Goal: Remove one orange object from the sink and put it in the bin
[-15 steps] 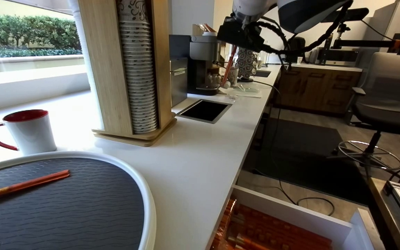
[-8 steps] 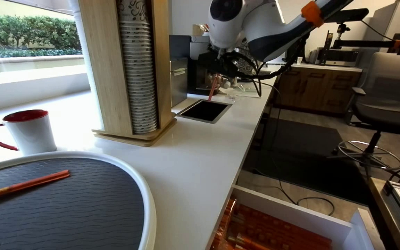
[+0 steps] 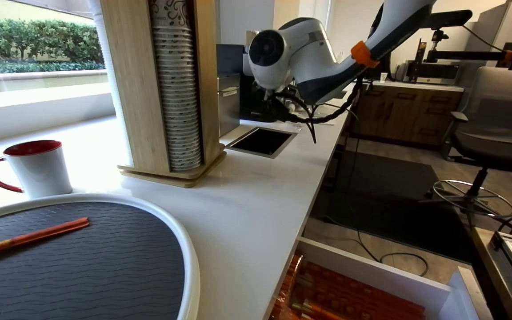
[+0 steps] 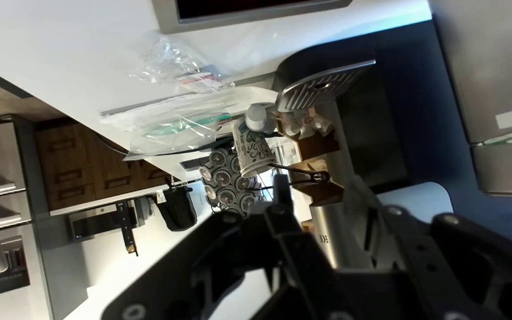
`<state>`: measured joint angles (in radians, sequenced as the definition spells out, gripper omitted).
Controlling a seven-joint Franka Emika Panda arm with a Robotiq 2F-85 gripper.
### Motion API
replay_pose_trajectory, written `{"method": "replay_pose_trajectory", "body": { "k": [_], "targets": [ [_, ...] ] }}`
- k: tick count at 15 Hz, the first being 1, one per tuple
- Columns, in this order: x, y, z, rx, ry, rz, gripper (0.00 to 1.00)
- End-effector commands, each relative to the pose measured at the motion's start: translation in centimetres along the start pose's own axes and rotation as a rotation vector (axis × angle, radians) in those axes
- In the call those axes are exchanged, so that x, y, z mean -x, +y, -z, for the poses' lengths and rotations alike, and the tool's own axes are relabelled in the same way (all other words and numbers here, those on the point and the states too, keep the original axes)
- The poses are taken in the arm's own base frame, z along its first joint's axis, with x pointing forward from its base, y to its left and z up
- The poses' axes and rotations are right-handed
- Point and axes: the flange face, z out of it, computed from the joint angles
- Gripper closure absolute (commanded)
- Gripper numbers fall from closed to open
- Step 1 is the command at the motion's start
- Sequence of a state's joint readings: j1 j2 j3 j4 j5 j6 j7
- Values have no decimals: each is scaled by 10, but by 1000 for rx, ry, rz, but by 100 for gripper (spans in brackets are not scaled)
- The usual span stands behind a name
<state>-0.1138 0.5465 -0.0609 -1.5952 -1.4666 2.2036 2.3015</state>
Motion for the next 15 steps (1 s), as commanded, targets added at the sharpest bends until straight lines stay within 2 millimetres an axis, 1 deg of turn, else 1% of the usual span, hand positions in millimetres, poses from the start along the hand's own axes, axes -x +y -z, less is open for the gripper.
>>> {"method": "replay_pose_trajectory", "body": {
  "k": [1, 2, 3, 4, 5, 7, 9, 12, 13, 15],
  "targets": [
    [-39, -8, 31, -36, 20, 5, 31],
    [-50, -5, 45, -57, 1, 38, 23],
    [-60, -2, 62, -89, -37, 81, 16],
    [-72, 5, 79, -126, -82, 125, 7],
    [-80, 13, 94, -149, -106, 158, 1],
    [-99, 31, 115, -196, -160, 231, 0],
    [-115, 54, 134, -234, -226, 295, 0],
    [-131, 85, 157, -304, -329, 379, 0],
    [-135, 92, 165, -337, -363, 399, 1],
    [-144, 98, 186, -417, -433, 422, 0]
  ]
}}
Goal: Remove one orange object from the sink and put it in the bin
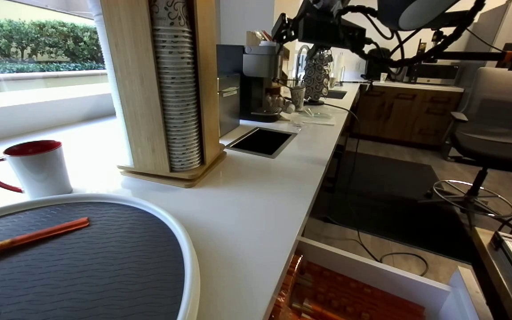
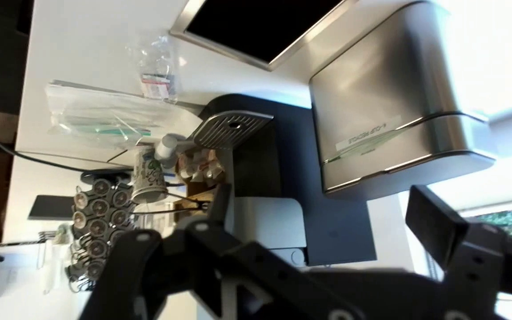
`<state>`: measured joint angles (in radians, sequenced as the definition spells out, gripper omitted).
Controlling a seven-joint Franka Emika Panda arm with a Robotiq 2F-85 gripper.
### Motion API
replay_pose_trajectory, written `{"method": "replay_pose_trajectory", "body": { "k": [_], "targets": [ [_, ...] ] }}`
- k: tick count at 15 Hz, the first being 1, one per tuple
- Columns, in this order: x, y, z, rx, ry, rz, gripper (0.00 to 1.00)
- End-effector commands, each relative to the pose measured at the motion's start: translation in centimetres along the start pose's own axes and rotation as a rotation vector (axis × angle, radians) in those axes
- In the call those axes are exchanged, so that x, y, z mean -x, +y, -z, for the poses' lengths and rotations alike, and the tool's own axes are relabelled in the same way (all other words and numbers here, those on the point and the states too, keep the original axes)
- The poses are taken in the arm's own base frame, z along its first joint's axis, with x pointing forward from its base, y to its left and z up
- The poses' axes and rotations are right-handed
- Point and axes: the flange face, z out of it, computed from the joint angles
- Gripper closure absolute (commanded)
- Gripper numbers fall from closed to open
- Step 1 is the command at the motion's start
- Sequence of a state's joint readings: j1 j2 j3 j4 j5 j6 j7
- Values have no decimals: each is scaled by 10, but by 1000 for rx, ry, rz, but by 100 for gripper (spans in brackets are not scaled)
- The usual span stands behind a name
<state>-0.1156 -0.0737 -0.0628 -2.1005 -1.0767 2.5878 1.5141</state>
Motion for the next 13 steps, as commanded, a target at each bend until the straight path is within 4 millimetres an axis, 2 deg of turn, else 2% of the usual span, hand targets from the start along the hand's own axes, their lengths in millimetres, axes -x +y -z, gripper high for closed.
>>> {"method": "replay_pose_trajectory", "body": {
  "k": [1, 4, 8, 9, 13],
  "targets": [
    [12, 12, 48, -144, -113, 57, 0],
    [31, 1, 76, -246, -222, 111, 0],
    [57, -14, 99, -366, -398, 196, 0],
    [45, -19, 89, -324, -324, 159, 0],
    [54, -22, 94, -365, -369, 190, 0]
  ]
}}
